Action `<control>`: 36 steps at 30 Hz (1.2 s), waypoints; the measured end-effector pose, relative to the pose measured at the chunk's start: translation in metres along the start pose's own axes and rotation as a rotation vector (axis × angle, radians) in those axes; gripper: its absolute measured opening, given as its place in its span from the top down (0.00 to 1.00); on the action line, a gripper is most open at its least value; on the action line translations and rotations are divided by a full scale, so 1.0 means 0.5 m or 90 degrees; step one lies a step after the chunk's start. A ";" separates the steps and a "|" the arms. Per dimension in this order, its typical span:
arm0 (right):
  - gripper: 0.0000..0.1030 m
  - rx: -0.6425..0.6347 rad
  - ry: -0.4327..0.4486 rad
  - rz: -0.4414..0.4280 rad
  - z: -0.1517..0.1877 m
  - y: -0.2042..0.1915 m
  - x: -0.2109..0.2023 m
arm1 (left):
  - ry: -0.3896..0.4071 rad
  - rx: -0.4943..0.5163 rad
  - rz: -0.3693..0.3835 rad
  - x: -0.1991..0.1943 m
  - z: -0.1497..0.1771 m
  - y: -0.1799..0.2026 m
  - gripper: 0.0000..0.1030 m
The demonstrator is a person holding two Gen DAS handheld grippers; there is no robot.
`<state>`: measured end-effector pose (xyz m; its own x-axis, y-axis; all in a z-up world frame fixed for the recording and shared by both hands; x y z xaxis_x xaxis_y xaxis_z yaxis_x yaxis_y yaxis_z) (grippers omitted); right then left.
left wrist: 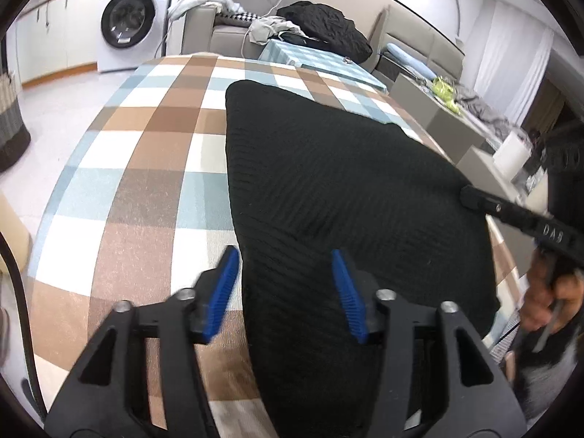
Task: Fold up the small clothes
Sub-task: 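Release the left gripper and pinch the folded edge with the right gripper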
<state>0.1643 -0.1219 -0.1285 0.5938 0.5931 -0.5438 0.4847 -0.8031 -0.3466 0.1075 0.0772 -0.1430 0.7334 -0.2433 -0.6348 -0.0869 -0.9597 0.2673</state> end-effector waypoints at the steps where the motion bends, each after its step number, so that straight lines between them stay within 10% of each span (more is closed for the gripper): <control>1: 0.96 -0.002 -0.010 0.020 0.004 0.006 0.003 | -0.011 0.005 -0.004 0.007 0.005 0.002 0.49; 7: 0.88 0.054 -0.070 0.065 0.045 0.085 0.059 | -0.039 0.021 -0.026 0.018 0.024 0.005 0.49; 16: 0.65 0.018 -0.118 -0.114 0.096 0.008 -0.057 | -0.016 0.027 0.056 -0.065 0.044 0.039 0.49; 30: 0.65 -0.099 -0.181 -0.137 0.175 -0.018 -0.066 | -0.060 0.096 0.064 -0.067 0.121 0.067 0.47; 36: 0.91 -0.163 -0.159 -0.129 0.173 -0.046 -0.070 | -0.060 0.128 0.051 -0.067 0.124 0.068 0.46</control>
<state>0.0767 -0.1292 -0.1674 0.3103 0.6806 -0.6637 0.7386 -0.6121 -0.2824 0.0385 0.0438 -0.1576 0.6530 -0.3235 -0.6848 -0.2826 -0.9430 0.1759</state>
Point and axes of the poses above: each gripper's, at about its wrist camera, not at the fingertips, and x roughly the way its jaws point, y to its right, z to its underside, the point moved 4 cm from there along x, roughly the way its jaws point, and after that the axes turned 8 degrees about y, right-handed, at the moved point
